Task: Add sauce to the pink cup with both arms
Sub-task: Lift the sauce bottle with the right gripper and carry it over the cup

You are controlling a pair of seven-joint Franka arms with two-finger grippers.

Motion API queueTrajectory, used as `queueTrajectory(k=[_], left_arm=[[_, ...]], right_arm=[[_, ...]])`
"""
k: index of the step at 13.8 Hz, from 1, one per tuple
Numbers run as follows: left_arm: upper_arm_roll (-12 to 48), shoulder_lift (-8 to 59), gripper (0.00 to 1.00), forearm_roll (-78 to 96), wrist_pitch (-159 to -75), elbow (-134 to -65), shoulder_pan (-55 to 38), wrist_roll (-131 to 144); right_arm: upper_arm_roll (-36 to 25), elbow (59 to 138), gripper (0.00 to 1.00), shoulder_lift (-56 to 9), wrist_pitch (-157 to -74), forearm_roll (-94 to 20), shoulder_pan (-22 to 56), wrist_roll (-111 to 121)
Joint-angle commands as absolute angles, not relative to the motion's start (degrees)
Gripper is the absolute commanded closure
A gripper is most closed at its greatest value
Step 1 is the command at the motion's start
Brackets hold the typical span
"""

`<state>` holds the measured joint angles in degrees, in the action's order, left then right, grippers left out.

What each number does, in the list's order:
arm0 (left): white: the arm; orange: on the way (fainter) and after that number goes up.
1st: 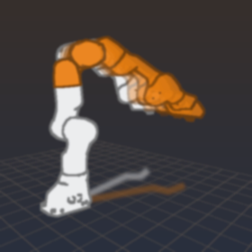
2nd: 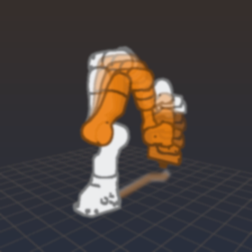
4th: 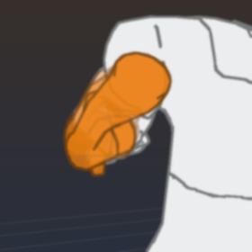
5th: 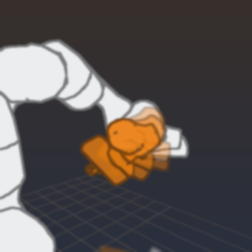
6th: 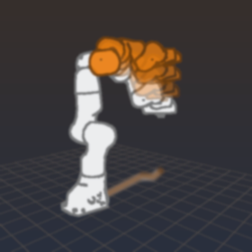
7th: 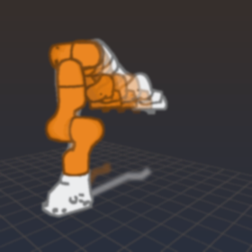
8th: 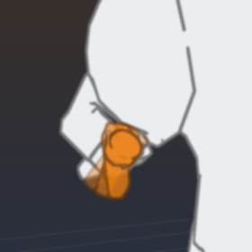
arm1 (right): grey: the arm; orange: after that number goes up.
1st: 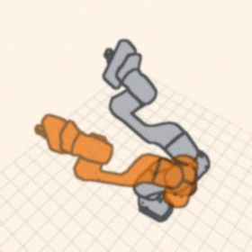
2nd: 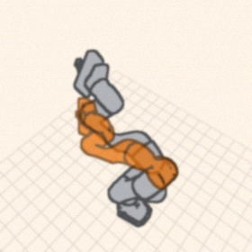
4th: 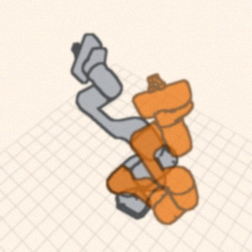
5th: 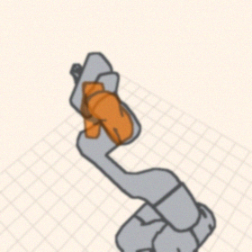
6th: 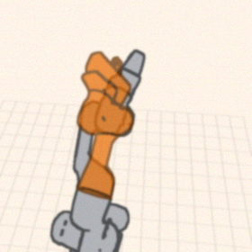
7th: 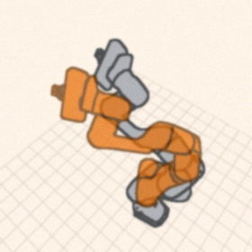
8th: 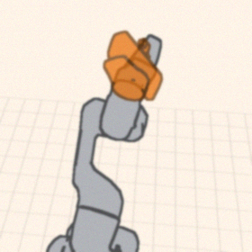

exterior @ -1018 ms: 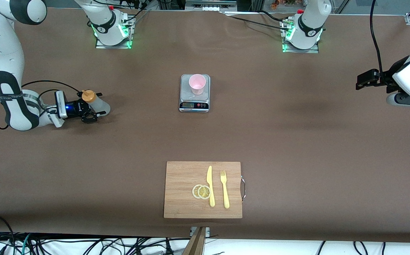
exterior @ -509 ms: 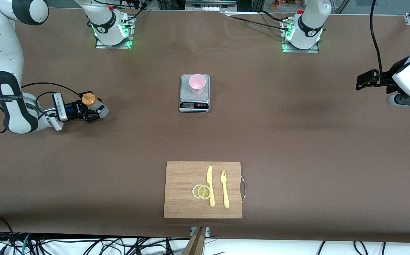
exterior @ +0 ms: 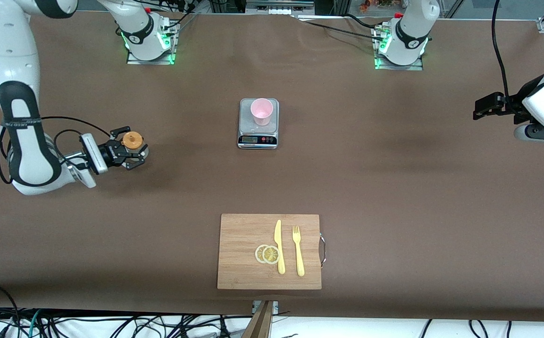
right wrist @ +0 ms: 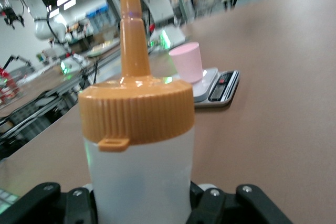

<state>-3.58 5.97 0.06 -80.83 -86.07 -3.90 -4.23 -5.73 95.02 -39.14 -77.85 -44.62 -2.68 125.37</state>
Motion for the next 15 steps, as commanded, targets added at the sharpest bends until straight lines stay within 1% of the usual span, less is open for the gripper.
queueTrajectory(k=[1,3,5,7,10,12,15], left_arm=[[-3.2,7.1,0.0,-0.8,-80.0,-83.9,-3.3,-5.7],[-3.2,7.2,0.0,-0.8,-80.0,-83.9,-3.3,-5.7],[-3.2,7.2,0.0,-0.8,-80.0,-83.9,-3.3,-5.7],[-3.2,7.2,0.0,-0.8,-80.0,-83.9,-3.3,-5.7],[-3.2,7.2,0.0,-0.7,-80.0,-84.0,-3.3,-5.7],[-3.2,7.2,0.0,-0.7,-80.0,-83.9,-3.3,-5.8],[-3.2,7.2,0.0,-0.7,-80.0,-83.9,-3.3,-5.8]], right_arm=[[-3.0,92.3,1.0,-34.5,-80.2,-36.3,1.6,113.1],[-1.4,89.7,1.0,-33.4,-80.9,-30.6,4.0,104.4],[1.4,88.1,1.0,-33.0,-80.9,-26.3,5.3,99.6],[4.2,86.4,1.0,-32.9,-80.9,-19.4,7.8,93.3],[12.6,85.5,1.0,-32.8,-81.7,-8.6,10.2,80.0],[16.7,85.5,1.0,-32.9,-82.5,-3.6,11.5,73.3],[20.5,85.5,1.0,-33.0,-82.5,2.2,14.0,64.6]])
